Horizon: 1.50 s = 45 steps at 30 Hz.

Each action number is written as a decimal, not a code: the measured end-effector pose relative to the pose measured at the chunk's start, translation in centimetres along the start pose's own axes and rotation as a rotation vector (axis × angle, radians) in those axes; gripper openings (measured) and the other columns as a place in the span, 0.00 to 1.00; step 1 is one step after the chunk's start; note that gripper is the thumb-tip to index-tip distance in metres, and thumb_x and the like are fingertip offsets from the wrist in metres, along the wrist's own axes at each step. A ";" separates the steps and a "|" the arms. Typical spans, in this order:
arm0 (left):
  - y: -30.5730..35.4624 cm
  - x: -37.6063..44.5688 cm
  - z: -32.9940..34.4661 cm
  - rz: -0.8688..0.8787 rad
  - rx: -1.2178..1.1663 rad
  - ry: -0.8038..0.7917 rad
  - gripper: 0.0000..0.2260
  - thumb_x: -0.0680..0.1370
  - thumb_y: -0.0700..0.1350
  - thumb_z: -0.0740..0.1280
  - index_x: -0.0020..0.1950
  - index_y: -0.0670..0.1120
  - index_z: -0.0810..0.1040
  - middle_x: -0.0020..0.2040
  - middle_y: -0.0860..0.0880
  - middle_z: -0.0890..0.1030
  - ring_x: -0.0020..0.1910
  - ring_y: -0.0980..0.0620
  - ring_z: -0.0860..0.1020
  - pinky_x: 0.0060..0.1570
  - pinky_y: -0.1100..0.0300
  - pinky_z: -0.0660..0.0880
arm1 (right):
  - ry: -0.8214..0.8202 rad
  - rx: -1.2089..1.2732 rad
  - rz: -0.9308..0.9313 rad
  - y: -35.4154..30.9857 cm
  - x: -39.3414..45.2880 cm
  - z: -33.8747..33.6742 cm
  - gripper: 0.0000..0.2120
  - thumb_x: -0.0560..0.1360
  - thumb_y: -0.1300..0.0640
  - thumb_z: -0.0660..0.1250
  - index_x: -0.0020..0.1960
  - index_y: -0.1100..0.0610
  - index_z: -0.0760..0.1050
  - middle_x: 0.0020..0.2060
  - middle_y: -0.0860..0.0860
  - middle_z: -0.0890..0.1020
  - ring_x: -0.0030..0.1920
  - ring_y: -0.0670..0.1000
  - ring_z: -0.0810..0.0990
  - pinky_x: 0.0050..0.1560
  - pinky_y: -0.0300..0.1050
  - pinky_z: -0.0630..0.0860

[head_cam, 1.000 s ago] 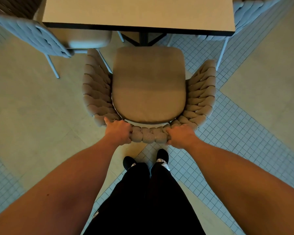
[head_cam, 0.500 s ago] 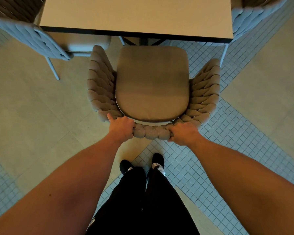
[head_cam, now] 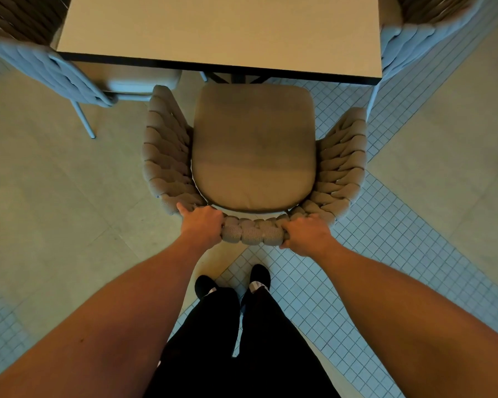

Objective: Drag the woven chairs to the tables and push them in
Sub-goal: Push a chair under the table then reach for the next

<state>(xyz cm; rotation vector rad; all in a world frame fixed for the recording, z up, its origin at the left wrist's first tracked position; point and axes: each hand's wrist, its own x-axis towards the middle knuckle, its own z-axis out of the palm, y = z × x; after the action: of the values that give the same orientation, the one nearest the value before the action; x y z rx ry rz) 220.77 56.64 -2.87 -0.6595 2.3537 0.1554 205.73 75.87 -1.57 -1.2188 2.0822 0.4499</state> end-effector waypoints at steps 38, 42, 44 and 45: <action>-5.8 -7.3 -3.5 -0.172 -0.542 0.083 0.27 0.75 0.65 0.60 0.70 0.55 0.72 0.70 0.46 0.72 0.66 0.40 0.73 0.62 0.43 0.74 | 0.056 0.220 -0.125 -5.0 -0.2 -9.2 0.45 0.73 0.30 0.68 0.80 0.54 0.59 0.76 0.56 0.66 0.75 0.61 0.64 0.74 0.62 0.64; -7.3 -9.0 -2.7 -0.226 -0.575 0.081 0.25 0.81 0.56 0.63 0.77 0.54 0.65 0.70 0.42 0.73 0.67 0.40 0.72 0.63 0.44 0.72 | 0.055 0.177 -0.192 -7.1 0.4 -10.9 0.46 0.73 0.30 0.68 0.80 0.54 0.58 0.77 0.56 0.65 0.76 0.61 0.62 0.74 0.63 0.62; -8.1 -9.8 -2.3 -0.274 -0.562 0.088 0.29 0.81 0.58 0.63 0.80 0.52 0.60 0.74 0.41 0.69 0.71 0.40 0.69 0.67 0.43 0.70 | 0.066 0.142 -0.226 -8.4 0.6 -11.7 0.45 0.73 0.30 0.68 0.80 0.53 0.59 0.77 0.56 0.66 0.76 0.62 0.63 0.74 0.63 0.63; -8.7 -10.2 -2.0 -0.297 -0.564 0.083 0.31 0.81 0.59 0.63 0.81 0.51 0.58 0.76 0.42 0.67 0.73 0.40 0.67 0.69 0.43 0.69 | 0.076 0.127 -0.242 -9.2 0.7 -12.0 0.45 0.73 0.29 0.68 0.79 0.53 0.60 0.76 0.56 0.66 0.75 0.62 0.63 0.73 0.63 0.63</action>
<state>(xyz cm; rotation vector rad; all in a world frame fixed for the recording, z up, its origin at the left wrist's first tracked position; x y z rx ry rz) 230.46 52.82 5.81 -1.2942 2.2582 0.6824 208.89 63.74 6.91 -1.4076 1.9607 0.1609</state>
